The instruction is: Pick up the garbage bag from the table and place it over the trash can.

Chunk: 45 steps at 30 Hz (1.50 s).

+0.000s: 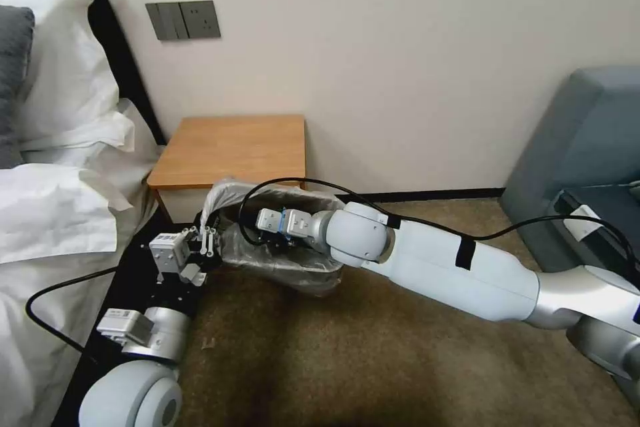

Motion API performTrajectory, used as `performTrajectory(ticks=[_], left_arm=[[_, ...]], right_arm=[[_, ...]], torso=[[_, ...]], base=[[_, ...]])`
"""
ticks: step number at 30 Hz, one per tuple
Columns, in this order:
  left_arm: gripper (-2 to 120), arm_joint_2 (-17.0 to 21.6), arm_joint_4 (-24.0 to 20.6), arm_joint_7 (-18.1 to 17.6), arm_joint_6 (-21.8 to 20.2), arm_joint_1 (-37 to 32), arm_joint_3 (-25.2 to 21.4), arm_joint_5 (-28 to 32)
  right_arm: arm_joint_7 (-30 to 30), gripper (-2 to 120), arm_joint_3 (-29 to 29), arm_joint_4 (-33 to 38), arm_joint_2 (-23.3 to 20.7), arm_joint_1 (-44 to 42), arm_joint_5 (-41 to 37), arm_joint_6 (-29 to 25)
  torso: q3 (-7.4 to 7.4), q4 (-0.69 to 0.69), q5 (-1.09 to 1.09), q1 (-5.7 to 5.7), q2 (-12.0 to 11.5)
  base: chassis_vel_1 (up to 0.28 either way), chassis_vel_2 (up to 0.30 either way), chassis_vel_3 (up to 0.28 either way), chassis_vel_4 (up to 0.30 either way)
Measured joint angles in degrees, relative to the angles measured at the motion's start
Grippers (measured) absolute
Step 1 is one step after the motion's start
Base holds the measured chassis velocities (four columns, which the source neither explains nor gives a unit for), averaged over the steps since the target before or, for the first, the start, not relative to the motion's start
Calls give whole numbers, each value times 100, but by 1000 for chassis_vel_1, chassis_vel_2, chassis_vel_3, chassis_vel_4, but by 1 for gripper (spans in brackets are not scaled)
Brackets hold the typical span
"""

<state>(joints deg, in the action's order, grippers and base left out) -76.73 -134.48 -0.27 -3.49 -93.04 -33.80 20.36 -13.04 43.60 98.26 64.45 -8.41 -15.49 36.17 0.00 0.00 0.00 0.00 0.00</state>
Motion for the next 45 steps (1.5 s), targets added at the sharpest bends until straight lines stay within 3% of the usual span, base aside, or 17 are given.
performTrajectory(ticks=[21,30,35,45], left_arm=[[9,-47,5,131,111,6,42,-128],[9,-110,258,65,127,84,16,-1],[9,-115,363,59,120,114,-21,24],[9,-94,593,-24,84,152,-89,173]], right_arm=[[295,0,101,-102,117,22,-99,516],[809,0,49,398,0,53,-868,580],[788,0,51,601,-75,104,-957,580],[1132,0,-110,1322,-469,83,-1487,575]], torso=[[0,0,0,0,0],[0,0,0,0,0],[0,0,0,0,0],[0,0,0,0,0]], base=[[0,0,0,0],[0,0,0,0],[0,0,0,0],[0,0,0,0]])
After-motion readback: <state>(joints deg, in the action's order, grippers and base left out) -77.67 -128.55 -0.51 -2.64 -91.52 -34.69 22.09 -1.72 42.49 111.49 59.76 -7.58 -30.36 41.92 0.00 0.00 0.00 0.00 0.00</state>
